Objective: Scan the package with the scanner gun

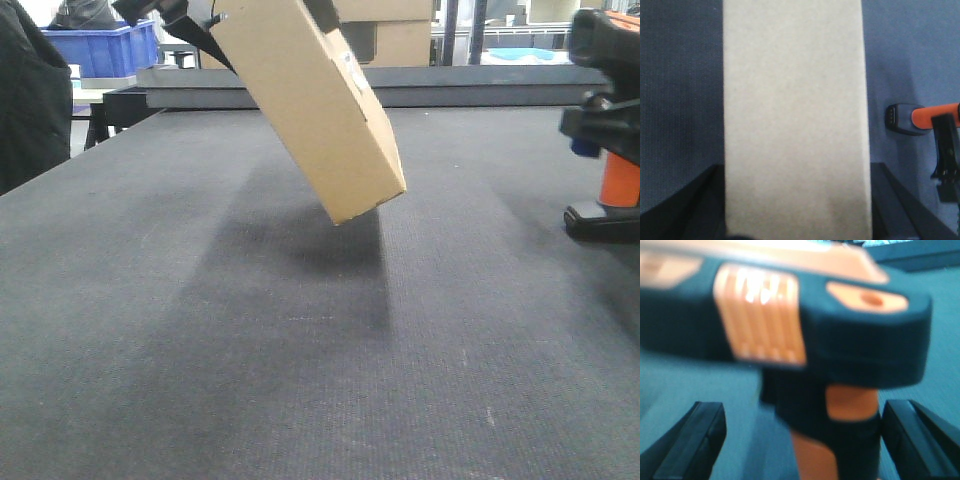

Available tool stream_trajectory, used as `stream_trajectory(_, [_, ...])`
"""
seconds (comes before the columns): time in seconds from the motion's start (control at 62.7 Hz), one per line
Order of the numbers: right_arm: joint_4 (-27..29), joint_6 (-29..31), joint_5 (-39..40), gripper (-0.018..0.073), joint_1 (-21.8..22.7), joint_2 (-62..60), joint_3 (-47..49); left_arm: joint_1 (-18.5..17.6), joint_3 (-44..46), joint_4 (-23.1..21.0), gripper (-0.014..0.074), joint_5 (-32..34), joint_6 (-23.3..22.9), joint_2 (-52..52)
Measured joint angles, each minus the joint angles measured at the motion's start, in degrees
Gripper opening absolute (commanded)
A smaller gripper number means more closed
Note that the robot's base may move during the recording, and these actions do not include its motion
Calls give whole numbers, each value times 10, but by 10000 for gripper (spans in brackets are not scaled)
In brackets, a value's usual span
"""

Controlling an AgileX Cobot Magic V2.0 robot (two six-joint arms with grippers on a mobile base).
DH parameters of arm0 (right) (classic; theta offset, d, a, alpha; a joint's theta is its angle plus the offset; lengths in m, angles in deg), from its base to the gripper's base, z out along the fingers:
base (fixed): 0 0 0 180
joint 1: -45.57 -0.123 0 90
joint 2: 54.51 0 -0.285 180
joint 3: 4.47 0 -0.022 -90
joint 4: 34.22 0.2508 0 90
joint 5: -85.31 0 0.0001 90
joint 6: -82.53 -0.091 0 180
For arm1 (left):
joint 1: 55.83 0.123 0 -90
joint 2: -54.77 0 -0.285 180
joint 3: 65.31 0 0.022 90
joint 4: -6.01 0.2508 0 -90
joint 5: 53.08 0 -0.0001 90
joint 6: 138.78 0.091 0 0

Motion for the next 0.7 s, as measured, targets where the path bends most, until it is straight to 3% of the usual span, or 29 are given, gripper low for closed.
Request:
stream_trajectory(0.367, [-13, 0, 25, 521, 0, -47, -81, 0, 0, 26, -111, -4, 0, 0])
stream_trajectory(0.701, [-16, 0, 17, 508, 0, -161, -162, 4, 0, 189, -111, -89, 0, -1])
